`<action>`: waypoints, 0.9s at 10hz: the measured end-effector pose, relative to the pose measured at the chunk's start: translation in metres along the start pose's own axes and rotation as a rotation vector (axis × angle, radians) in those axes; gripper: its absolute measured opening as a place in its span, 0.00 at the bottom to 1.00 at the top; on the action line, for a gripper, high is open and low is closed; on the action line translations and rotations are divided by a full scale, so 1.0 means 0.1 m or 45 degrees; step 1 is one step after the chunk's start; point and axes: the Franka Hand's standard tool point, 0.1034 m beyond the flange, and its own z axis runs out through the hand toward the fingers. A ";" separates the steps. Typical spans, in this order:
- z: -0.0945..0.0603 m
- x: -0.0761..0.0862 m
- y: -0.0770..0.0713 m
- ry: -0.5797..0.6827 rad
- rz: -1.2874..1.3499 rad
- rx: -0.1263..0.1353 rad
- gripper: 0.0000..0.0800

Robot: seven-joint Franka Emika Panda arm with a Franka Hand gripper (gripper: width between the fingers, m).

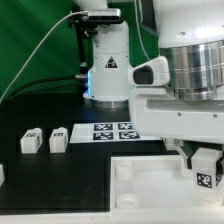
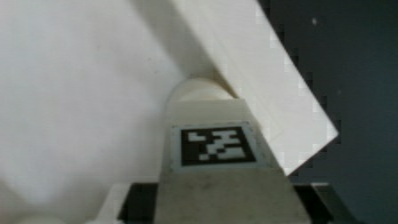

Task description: Assemble one leg

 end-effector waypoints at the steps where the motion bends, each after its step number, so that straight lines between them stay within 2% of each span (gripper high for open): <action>1: 0.00 0.02 0.01 -0.034 0.243 0.019 0.36; 3: 0.00 0.01 0.02 -0.080 0.560 0.028 0.37; 4: 0.01 0.00 0.02 -0.080 0.553 0.028 0.37; 5: 0.01 0.00 0.02 -0.080 0.516 0.029 0.46; 6: 0.01 0.00 0.02 -0.079 0.486 0.030 0.68; 7: 0.01 -0.02 0.01 -0.076 0.425 0.028 0.68; 8: 0.02 -0.12 -0.02 -0.067 0.190 0.024 0.79; 9: 0.01 -0.13 -0.04 -0.064 -0.107 0.038 0.81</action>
Offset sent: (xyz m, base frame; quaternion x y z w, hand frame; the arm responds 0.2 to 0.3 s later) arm 0.0000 0.0000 0.0000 0.0000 0.0000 0.1790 0.9838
